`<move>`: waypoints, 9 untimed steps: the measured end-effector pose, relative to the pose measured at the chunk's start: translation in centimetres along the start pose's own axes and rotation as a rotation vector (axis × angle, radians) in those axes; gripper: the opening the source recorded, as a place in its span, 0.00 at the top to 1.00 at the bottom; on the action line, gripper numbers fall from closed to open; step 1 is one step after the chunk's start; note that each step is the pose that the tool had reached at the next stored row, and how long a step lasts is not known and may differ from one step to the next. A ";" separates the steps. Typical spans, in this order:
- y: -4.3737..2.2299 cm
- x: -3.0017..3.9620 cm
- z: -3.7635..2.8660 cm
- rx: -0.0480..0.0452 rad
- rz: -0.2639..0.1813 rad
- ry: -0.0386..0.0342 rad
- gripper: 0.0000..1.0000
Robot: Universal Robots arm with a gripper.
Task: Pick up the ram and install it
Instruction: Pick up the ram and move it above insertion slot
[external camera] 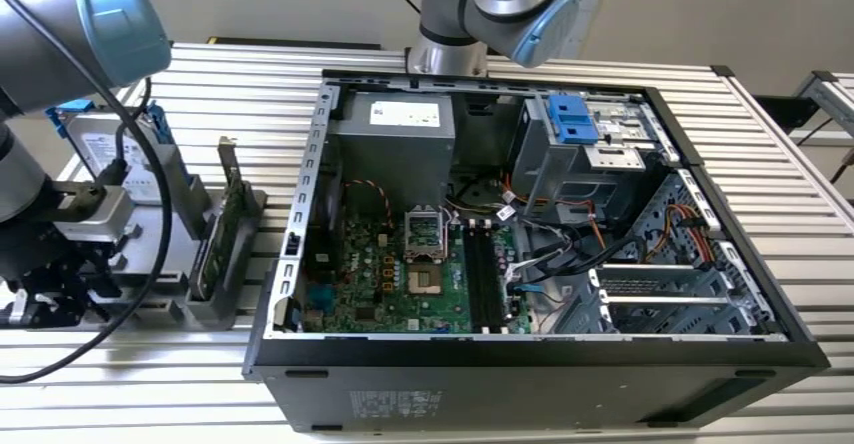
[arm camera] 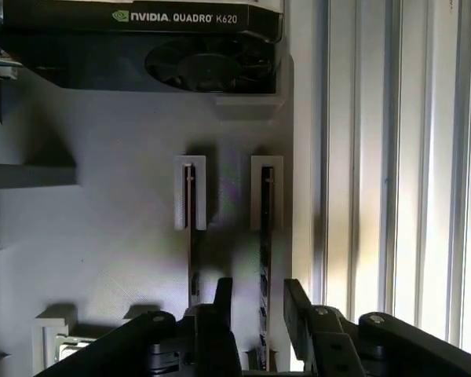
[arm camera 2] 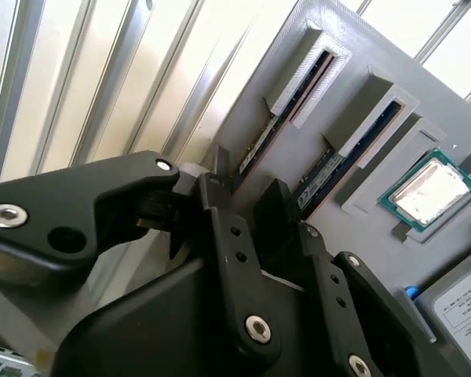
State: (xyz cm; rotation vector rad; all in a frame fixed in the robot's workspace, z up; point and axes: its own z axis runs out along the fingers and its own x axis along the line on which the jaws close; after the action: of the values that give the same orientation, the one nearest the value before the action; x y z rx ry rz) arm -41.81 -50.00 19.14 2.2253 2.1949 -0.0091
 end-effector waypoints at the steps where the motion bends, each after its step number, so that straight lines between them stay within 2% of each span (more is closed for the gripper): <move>1: -0.01 0.00 0.00 0.0000 0.000 0.0000 1.00; 9: -0.09 0.00 0.00 0.0000 0.000 0.0000 1.00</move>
State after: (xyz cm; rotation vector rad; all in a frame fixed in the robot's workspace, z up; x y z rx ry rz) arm -41.91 -50.00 19.14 2.2253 2.1949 -0.0090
